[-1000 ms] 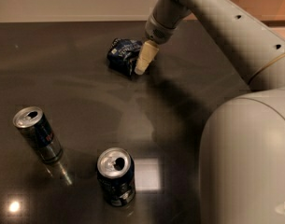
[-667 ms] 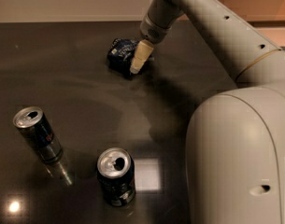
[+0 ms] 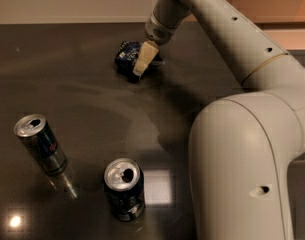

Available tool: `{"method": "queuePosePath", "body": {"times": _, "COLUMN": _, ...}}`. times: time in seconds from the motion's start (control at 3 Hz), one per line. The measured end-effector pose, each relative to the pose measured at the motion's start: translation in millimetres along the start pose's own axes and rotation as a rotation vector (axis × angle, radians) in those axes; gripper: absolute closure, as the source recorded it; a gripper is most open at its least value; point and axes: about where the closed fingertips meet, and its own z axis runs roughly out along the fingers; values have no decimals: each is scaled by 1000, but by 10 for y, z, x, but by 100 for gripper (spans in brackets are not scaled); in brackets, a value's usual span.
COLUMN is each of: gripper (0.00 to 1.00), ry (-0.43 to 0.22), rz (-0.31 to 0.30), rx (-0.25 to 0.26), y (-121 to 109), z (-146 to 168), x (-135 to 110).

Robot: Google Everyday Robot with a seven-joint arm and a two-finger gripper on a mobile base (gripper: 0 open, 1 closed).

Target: Pick blue chip bag

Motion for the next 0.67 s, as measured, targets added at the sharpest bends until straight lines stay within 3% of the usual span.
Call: {"method": "queuePosePath", "body": {"times": 0.67, "gripper": 60, "ry": -44, "rz": 1, "rx": 0, "y": 52, "z": -125, "x": -75}}
